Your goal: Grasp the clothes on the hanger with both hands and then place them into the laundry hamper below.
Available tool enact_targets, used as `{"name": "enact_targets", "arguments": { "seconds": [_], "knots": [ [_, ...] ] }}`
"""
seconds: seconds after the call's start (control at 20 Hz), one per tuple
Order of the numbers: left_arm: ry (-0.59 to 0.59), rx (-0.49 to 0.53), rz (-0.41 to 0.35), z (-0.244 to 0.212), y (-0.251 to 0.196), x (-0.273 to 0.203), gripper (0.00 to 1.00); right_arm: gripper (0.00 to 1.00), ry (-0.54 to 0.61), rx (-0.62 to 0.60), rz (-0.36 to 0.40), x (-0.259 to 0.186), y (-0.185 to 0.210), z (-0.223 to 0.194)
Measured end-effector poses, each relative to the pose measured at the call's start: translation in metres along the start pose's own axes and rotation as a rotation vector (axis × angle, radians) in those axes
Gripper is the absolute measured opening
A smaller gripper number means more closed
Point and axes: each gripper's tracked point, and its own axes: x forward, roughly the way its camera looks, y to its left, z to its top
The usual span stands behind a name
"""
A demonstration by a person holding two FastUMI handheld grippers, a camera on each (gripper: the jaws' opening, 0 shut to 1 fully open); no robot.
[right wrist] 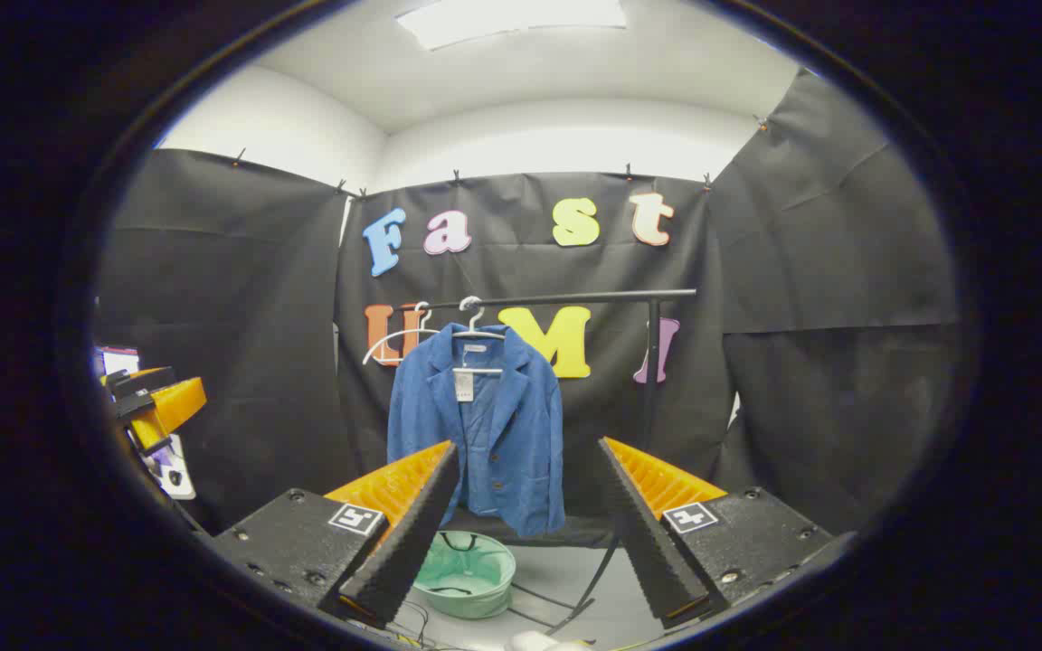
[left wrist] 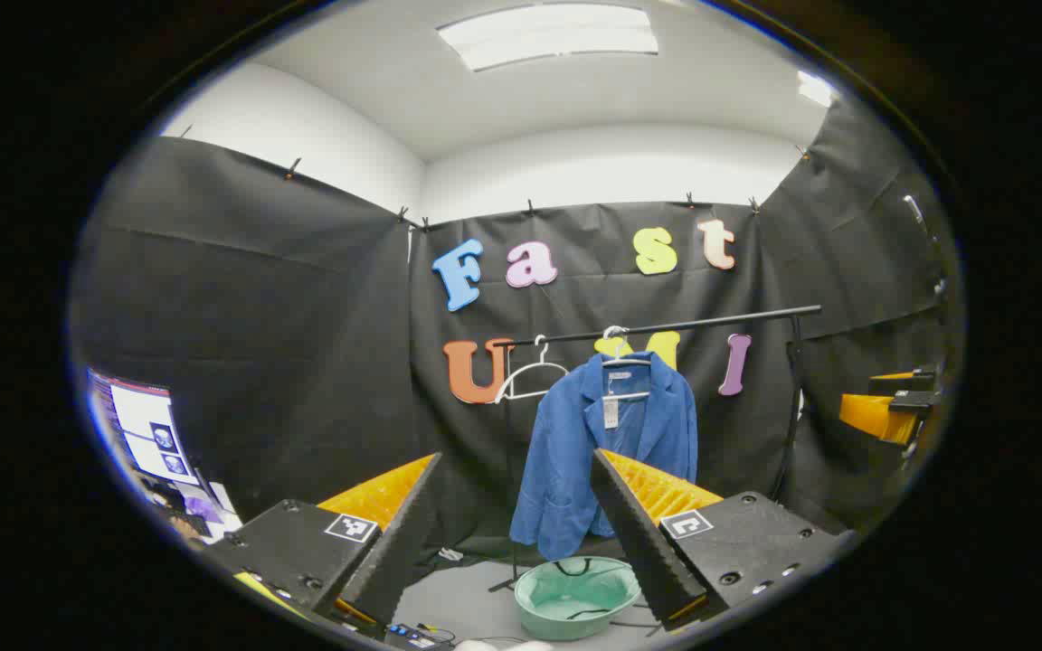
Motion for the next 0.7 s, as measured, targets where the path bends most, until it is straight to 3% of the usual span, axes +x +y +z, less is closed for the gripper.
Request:
{"name": "enact_targets", "arguments": {
  "seconds": [0.7],
  "knots": [
    [0.027, 0.008, -0.003, -0.004, 0.021, -0.017, 1.00, 0.96, 0.008, -0.050, 0.016, -0.013, 0.028, -0.001]
  ]
}}
